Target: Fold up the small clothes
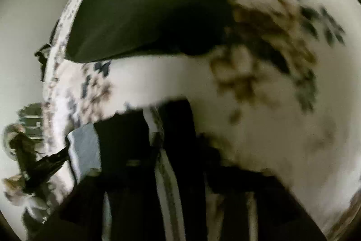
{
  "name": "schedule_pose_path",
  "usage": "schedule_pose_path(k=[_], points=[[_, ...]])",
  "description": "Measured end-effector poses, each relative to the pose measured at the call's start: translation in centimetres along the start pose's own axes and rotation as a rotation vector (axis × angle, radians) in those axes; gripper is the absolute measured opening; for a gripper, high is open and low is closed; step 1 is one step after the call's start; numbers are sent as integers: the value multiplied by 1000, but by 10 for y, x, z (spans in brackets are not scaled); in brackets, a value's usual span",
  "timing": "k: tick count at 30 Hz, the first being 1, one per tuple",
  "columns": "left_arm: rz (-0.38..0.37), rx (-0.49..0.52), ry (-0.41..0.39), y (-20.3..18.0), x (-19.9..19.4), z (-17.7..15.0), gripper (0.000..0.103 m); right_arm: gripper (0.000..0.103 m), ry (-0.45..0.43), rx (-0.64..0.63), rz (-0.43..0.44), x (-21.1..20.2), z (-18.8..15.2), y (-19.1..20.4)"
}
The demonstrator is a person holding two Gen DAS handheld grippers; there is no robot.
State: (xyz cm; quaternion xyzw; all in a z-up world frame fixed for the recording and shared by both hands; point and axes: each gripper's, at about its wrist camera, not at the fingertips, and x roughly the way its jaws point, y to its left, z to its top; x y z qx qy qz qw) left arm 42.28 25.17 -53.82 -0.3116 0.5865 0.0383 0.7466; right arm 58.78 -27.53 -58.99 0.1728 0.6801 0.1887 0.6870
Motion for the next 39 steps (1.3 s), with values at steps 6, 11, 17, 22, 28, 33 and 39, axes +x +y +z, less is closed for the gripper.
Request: schedule_pose_path(k=[6,11,17,22,28,33,39], points=[[137,1,-32,13,-27,-60,92,66,175,165,93,7,-89,-44],[155,-78,37,27,-15,-97,91,12,98,185,114,-4,-131,-38],[125,-63,61,19,-5,-101,91,8,23,130,-48,-35,-135,-26],[100,-33,24,8,-2,-84,91,17,141,118,-19,0,-130,-32],[-13,-15,-30,6,11,-60,92,84,4,310,257,-9,-161,-70],[-72,-31,15,5,41,-41,92,84,102,312,377,46,-183,-60],[-118,13,30,9,45,-39,92,97,8,304,488,69,-169,-27]])
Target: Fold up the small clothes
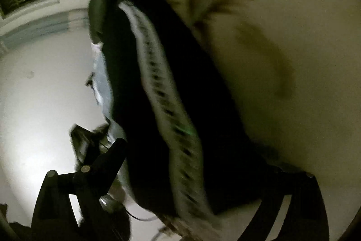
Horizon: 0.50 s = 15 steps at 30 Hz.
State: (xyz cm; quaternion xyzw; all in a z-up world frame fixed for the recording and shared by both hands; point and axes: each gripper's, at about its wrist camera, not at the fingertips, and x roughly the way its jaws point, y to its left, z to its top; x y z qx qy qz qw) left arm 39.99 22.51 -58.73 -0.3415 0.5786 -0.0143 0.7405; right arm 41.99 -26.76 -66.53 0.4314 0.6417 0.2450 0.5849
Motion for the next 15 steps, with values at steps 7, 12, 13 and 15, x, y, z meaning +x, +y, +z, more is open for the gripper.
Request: schedule_pose_path(k=[7,12,13,15], points=[[-65,-31,13,7,10,5,103,88,-12,-7,55,37,11,25],[-137,-6,-34,0,4,9,70,49,-43,15,14,46,8,34],[-166,-1,-44,-2,1,9,39,45,-55,17,8,45,5,37],[-195,3,-21,-8,-3,14,18,39,-73,1,-11,31,1,38]])
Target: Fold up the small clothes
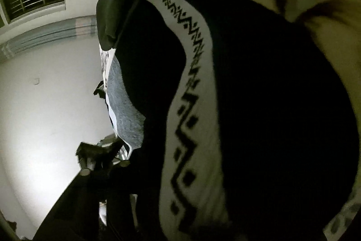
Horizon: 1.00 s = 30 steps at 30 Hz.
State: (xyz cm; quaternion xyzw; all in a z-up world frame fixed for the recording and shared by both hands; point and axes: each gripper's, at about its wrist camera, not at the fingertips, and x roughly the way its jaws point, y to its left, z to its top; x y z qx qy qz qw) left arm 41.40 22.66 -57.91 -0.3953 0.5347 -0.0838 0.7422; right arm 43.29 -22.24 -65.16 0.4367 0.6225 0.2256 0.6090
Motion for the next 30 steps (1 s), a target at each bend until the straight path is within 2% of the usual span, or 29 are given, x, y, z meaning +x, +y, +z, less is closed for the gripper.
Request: schedule_pose_path(k=[6,10,13,18,22,23,25,26,27,28,29,30], points=[[-74,62,-19,-35,-28,20,16,33,-72,-43,0,-24,-12,38],[-110,115,-14,-71,-41,54,15,33,-137,-78,18,-59,-8,72],[-126,185,-8,-108,-41,91,16,32,-202,-97,42,-75,9,108],[-162,305,-20,-175,-25,177,16,32,-331,-132,81,-103,71,164],[-156,366,-13,-210,16,256,16,32,-424,-160,109,-98,138,196],[-149,371,2,-213,29,273,21,32,-449,-163,104,-91,158,197],[-55,405,50,-210,70,307,30,33,-473,-139,86,-78,194,188],[8,426,70,-206,88,317,41,35,-481,-135,59,-66,208,182],[91,450,98,-199,108,325,47,40,-471,-121,5,-43,222,175],[160,453,139,-188,128,329,47,50,-421,-82,-70,-28,236,163],[189,442,168,-177,137,326,47,59,-347,-28,-143,-16,246,146],[201,431,192,-167,142,322,48,59,-328,-3,-129,-15,249,138]])
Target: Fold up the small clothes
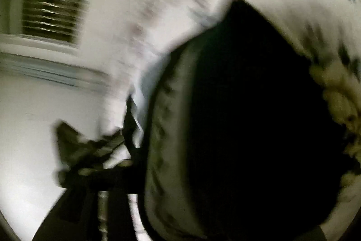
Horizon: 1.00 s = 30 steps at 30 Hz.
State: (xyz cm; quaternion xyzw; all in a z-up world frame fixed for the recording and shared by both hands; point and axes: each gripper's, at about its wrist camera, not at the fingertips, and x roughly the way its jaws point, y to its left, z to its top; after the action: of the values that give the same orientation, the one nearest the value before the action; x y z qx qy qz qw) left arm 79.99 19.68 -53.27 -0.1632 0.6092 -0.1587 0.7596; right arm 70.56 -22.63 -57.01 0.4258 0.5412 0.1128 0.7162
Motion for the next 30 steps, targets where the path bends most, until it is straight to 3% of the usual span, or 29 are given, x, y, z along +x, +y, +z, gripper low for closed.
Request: schedule_pose_path(k=[2,5,6,8,10,12,13,16,17,18,20,22,24,30], points=[[-42,-10,-17,5,-4,-15,55,67,-2,8,15,-15,0,-6],[-52,-13,-82,2,-26,-46,57,68,-22,-40,-42,-51,-19,-17],[-58,-31,-103,2,-31,-59,62,69,-19,-57,-75,-58,-23,-17],[-57,-55,-115,1,-31,-72,63,69,-19,-93,-149,-65,-29,-22],[3,-53,-91,1,-19,-85,63,69,-50,-175,-301,-69,-38,-27],[13,-62,-65,2,-7,-89,72,69,-77,-231,-422,-81,-44,-44],[26,-63,-67,2,-6,-91,73,74,-63,-241,-462,-84,-53,-62],[130,-20,-95,-14,-17,-93,75,90,-51,-275,-569,-86,-51,-56],[190,10,-102,-24,-23,-94,80,95,-62,-309,-618,-87,-50,-44],[236,33,-110,-33,-26,-94,92,96,-80,-347,-674,-89,-51,-31],[311,85,-154,-53,-36,-99,102,103,-139,-404,-789,-97,-59,-10],[374,123,-197,-66,-46,-108,102,103,-172,-440,-863,-101,-65,6],[426,159,-198,-83,-51,-115,102,103,-155,-438,-877,-101,-68,16],[479,198,-229,-122,-88,-138,102,103,-180,-459,-869,-126,-89,50]])
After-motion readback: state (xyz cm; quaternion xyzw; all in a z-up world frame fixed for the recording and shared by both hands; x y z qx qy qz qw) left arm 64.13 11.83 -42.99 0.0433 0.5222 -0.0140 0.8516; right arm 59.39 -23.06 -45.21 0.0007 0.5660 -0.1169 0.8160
